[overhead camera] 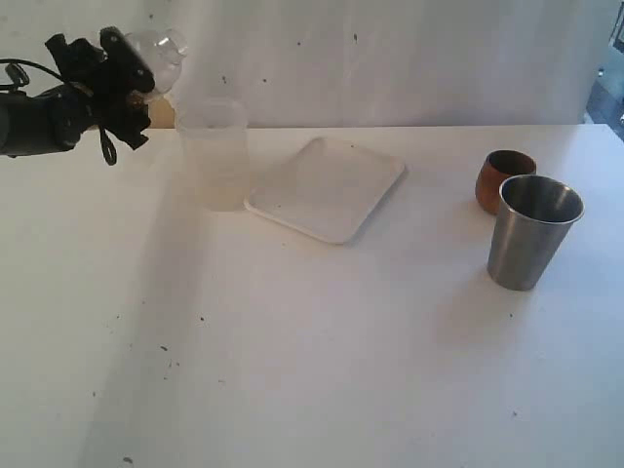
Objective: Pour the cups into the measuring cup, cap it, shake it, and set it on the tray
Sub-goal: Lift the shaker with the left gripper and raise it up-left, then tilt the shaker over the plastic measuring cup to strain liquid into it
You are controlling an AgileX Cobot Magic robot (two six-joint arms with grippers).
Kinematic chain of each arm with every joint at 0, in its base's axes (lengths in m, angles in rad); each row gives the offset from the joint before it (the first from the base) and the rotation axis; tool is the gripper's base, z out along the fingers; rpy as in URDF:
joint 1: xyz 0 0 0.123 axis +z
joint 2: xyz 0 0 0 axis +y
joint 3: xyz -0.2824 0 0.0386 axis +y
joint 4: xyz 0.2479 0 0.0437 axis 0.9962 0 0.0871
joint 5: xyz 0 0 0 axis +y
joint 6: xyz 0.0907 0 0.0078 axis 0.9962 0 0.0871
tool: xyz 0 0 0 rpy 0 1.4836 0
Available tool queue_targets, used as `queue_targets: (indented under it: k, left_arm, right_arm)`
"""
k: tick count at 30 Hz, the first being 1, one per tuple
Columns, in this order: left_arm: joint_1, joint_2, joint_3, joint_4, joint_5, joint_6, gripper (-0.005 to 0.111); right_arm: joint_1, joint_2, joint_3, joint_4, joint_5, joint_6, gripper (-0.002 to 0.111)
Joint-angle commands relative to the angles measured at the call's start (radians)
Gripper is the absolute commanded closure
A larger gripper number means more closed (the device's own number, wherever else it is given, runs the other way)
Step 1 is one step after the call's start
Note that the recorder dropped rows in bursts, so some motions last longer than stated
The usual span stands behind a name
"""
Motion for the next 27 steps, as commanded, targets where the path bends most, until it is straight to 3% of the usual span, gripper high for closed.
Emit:
queue_targets:
  k: [1,11,15,27]
  left_arm:
    - [0.007,-0.015,-0.024,0.011,-0.121,0.085,0.107]
    - [0.032,-0.015,-0.024,0.050,-0.143,0.216,0.107]
    - [0.032,-0.015,-0.024,0.144,-0.145,0.226,0.107]
    - [0.028,-0.015,-0.024,0.236,-0.156,0.320,0.107]
  right_arm:
    - [-0.003,-0.005,0.002,0.002,-0.009,0.001,0.106]
    - [-0.003,-0.005,0.002,0.002,-0.009,0.001,0.106]
    - [-0.003,-0.005,0.002,0.002,-0.009,0.001,0.106]
    - [-0.003,-0.005,0.002,0.002,-0.009,0.001,0.106]
